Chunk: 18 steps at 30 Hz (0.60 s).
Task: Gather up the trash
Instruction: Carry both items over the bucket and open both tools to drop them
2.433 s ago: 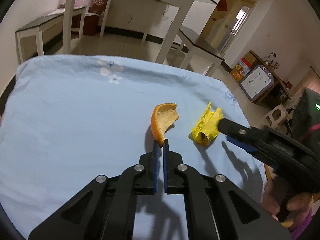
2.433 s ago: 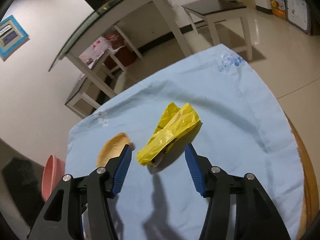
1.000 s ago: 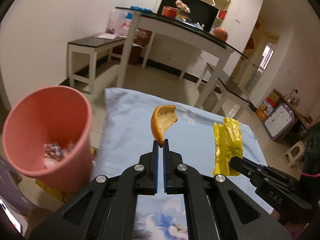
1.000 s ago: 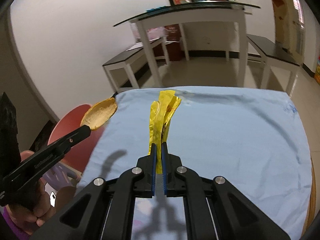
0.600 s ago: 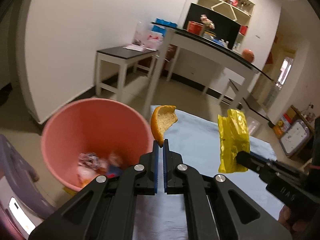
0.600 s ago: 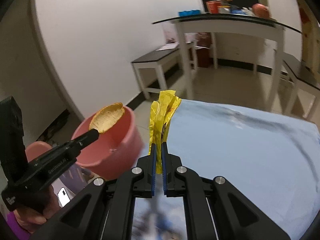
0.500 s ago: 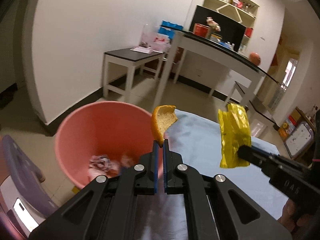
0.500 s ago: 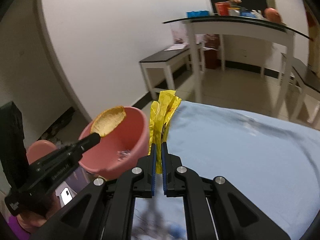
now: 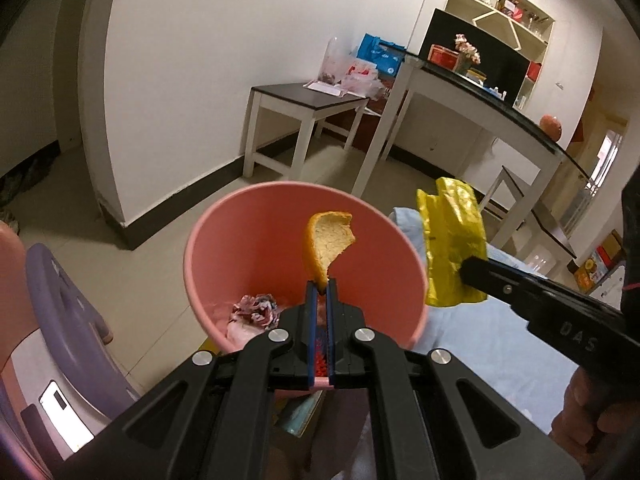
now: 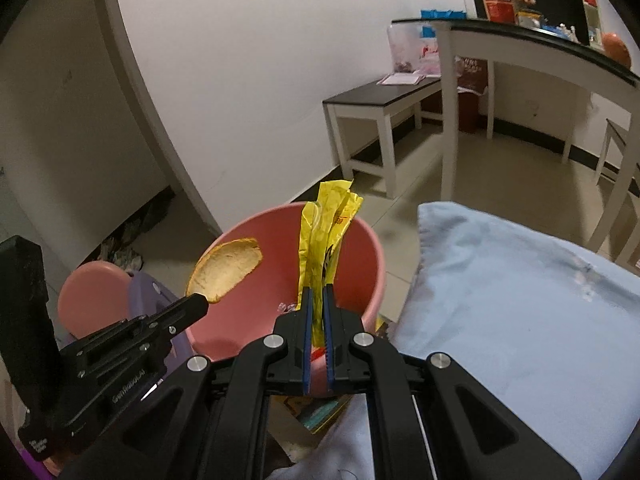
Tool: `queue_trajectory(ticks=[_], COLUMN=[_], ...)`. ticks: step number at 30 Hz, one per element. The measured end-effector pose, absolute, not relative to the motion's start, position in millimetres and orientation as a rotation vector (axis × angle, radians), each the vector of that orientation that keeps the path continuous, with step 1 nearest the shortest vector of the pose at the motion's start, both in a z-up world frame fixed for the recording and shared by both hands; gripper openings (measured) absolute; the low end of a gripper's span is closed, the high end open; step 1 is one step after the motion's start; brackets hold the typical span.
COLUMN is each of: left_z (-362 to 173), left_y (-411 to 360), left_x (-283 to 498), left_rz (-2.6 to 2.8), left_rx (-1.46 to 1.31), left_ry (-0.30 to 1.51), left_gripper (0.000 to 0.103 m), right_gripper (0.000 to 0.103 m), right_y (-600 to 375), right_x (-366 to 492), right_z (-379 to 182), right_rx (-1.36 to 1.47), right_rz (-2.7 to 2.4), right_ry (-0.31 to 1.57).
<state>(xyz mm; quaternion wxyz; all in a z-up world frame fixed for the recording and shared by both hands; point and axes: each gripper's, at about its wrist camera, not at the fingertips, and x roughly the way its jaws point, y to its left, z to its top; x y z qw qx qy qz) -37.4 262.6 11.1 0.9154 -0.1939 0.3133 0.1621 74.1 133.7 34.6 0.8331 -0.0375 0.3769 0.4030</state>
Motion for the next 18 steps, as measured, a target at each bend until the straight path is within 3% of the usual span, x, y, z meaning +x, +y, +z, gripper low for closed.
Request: queue_trajectory(ticks=[13, 16, 18], left_z=[-3.8, -5.3, -5.5], left_y=[271.1, 274.3, 275.2], left_x=[-34.7, -33.5, -32.7], left_rz=[0.359, 0.363, 0.367], left_rx=[-0.388, -0.401, -0.404], left_ry=[0.661, 0.664, 0.663], left_gripper=[0.003, 0.008, 0.028], right_gripper=[0.008, 0.011, 0.013], right_y=[158.1, 156.9, 155.5], right_x=[88.9, 90.8, 91.0], right_z=[6.4, 1.9, -0.6], right_rx=[-0.106, -0.088, -0.083], right_rz=[0.861, 0.867, 0.871], right_ry=[0.854, 0.867, 0.872])
